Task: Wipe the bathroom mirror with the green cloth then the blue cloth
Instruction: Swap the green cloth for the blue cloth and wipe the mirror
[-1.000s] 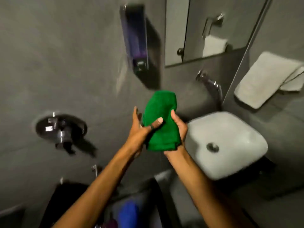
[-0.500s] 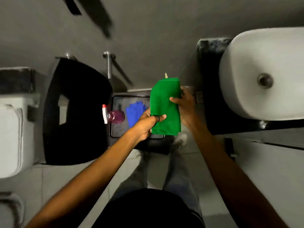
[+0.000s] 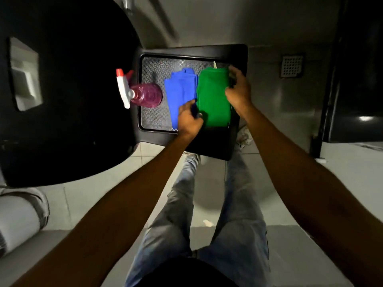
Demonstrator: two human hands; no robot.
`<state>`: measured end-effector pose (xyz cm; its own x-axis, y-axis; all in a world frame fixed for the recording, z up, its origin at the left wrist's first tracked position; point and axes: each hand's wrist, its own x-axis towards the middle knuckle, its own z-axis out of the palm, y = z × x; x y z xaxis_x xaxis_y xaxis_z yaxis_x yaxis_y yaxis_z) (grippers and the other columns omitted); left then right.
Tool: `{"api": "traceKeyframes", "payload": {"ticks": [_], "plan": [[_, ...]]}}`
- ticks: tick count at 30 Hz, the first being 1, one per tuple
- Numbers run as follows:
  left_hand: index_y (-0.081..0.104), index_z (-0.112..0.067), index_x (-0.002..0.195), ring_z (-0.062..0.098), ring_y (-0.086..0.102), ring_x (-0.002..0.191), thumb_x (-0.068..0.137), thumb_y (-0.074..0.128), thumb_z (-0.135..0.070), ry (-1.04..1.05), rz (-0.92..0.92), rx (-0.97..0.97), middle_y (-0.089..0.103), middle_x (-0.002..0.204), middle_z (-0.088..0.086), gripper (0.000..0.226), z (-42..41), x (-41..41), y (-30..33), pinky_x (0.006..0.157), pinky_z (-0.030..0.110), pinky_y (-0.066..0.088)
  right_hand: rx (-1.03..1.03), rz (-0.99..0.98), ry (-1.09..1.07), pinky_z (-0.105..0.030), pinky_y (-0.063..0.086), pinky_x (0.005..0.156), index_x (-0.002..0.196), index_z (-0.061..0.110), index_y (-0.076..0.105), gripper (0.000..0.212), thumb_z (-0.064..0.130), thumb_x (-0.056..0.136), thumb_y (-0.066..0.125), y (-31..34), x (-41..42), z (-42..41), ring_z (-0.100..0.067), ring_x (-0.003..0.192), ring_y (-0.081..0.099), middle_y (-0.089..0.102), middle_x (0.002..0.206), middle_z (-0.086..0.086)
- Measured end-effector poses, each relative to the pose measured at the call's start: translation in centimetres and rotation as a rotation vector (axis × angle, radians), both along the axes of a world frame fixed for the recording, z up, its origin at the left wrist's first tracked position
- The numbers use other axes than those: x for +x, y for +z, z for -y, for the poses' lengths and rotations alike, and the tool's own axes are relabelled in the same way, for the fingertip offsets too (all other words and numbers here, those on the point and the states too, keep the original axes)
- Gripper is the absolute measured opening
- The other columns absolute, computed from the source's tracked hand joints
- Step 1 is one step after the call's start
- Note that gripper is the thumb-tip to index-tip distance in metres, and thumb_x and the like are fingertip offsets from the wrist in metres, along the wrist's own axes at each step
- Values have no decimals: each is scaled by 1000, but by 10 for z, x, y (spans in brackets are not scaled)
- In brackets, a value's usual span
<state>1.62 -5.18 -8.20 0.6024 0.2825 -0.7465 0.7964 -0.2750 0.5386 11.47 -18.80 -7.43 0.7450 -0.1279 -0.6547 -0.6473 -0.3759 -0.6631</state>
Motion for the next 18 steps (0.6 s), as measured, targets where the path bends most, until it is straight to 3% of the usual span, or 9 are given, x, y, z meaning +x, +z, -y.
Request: {"api": "traceKeyframes", "payload": {"ticks": [3, 5, 8, 11, 16, 18], "plan": [[55, -2, 137, 39, 57, 126, 86, 62, -10, 16, 11, 344, 50, 141, 22, 52, -17, -1, -1, 113, 44, 45, -110, 78, 64, -19, 45, 96, 139, 17, 53, 62, -8, 83, 51, 3, 1, 1, -14, 122, 56, 60, 137, -4], [46, -1, 142, 42, 53, 131, 90, 66, -21, 94, -91, 378, 46, 146, 23, 59, -25, 0, -3, 111, 46, 46, -76, 110, 79, -20, 47, 92, 136, 15, 55, 55, -6, 85, 52, 6, -5, -2, -10, 116, 55, 62, 133, -4], [38, -3, 146, 43, 53, 135, 91, 72, -32, 157, -235, 216, 48, 150, 24, 71, -32, 7, -11, 113, 45, 46, 77, 88, 47, -11, 47, 85, 135, 3, 53, 49, -14, 89, 50, 12, -21, -6, -13, 117, 54, 59, 127, -9], [50, -3, 139, 36, 64, 127, 84, 79, -32, 233, -260, 113, 63, 141, 20, 69, -39, 15, -17, 109, 41, 52, 186, 18, 36, -16, 47, 76, 135, 4, 53, 44, -10, 94, 48, 20, -40, -2, -17, 105, 57, 61, 131, -17], [60, 4, 132, 29, 69, 94, 91, 66, -8, 451, -167, -205, 72, 121, 20, 43, -36, 34, 20, 92, 50, 62, 354, -172, -100, -36, 53, 94, 137, 8, 54, 39, 1, 100, 44, 47, -57, 11, -27, 116, 63, 61, 137, -16], [58, 6, 133, 26, 66, 76, 94, 60, -3, 480, -117, -273, 69, 108, 18, 39, -31, 46, 55, 67, 36, 64, 424, -298, -295, -41, 49, 101, 134, 7, 55, 36, 7, 103, 38, 65, -66, 9, -35, 127, 58, 58, 141, -20]]}}
